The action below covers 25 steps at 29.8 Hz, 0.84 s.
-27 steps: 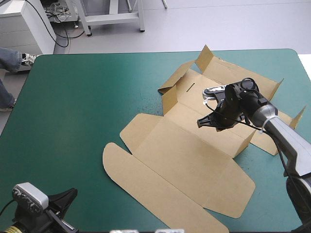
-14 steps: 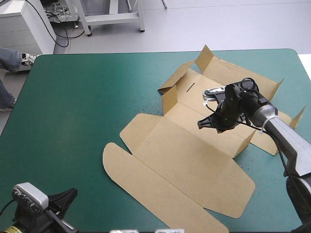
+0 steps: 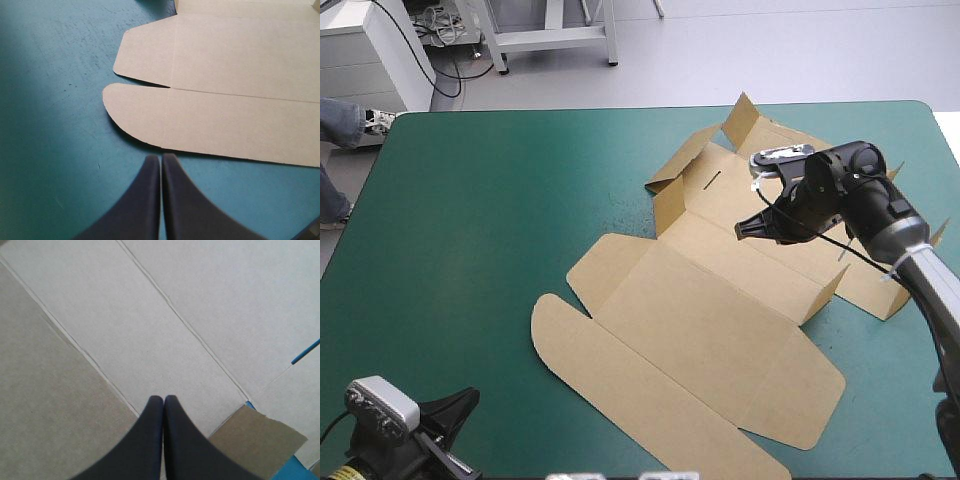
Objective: Fold the box
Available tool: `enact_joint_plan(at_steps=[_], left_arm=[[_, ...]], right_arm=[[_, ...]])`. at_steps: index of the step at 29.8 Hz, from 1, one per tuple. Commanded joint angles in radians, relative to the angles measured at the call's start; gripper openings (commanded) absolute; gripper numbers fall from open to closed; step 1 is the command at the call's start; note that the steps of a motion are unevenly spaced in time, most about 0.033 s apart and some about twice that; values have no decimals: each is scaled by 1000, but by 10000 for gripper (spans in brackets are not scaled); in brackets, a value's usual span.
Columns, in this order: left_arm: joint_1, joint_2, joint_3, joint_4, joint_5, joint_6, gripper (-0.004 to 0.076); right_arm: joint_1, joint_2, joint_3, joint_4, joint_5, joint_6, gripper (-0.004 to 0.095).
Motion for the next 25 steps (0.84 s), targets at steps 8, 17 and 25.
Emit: enact_joint_plan(at_steps=[8, 17, 25], left_arm=[[-4, 16, -22, -20, -65, 0, -8], [-4, 16, -22, -20, -65, 0, -8], [-4, 16, -22, -20, -65, 0, -8]], right_arm=[[-1, -238, -45, -41, -13, 102, -16], [-1, -340, -43, -74, -13, 183, -16], [-14, -355, -41, -119, -11, 268, -16]])
